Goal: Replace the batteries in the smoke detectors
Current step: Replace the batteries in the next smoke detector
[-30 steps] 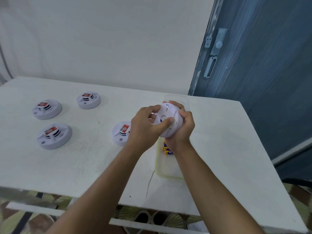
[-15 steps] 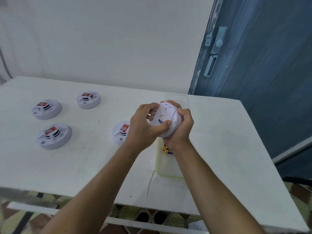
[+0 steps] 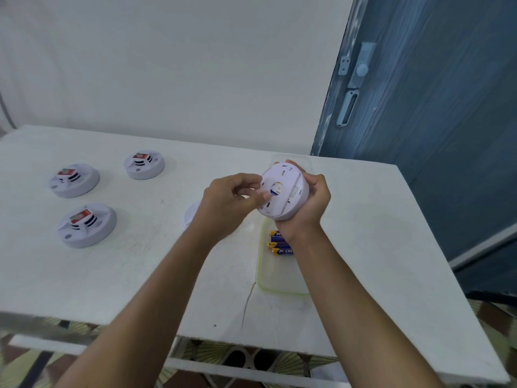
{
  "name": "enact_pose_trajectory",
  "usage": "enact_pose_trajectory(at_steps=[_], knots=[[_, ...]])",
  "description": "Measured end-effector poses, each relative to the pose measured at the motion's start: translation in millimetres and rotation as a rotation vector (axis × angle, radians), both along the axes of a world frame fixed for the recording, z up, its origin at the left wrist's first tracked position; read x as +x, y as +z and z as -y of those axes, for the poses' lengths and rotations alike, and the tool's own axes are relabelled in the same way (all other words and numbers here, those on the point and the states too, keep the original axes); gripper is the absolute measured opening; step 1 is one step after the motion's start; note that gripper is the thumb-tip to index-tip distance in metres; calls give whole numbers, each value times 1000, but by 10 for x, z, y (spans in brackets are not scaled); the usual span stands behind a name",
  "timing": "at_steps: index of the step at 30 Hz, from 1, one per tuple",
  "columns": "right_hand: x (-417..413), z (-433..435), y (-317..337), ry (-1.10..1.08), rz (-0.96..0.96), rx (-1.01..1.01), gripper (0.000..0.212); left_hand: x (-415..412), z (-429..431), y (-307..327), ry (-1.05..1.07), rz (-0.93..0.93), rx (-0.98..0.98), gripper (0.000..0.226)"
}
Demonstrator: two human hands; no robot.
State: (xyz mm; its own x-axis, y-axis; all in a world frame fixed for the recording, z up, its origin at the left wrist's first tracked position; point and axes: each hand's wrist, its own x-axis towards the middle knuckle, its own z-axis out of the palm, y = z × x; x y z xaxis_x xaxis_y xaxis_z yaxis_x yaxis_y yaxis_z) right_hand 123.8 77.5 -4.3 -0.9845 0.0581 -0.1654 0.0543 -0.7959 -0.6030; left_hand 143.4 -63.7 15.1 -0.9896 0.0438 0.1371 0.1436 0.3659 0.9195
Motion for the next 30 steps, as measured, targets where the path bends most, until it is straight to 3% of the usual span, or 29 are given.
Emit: enact_pose_trajectory(at_steps=[4,8,19,24,30], knots=[[-7,-1,1,-17,26,11,36,55,-31,17,-35,39,-82,58],[-1,25,-5,-26,49,18,36,45,-45,-2,-44,80,-10,65],[21,24,-12,91,75,-61,35,7,-37,-75,7,-27,-108,50],[21,7,17,70,140,-2,26,-4,-27,-142,-5,72,-4,16],[15,-3,40,23,145,175,24,8,-4,-141,-89,248,130,30]])
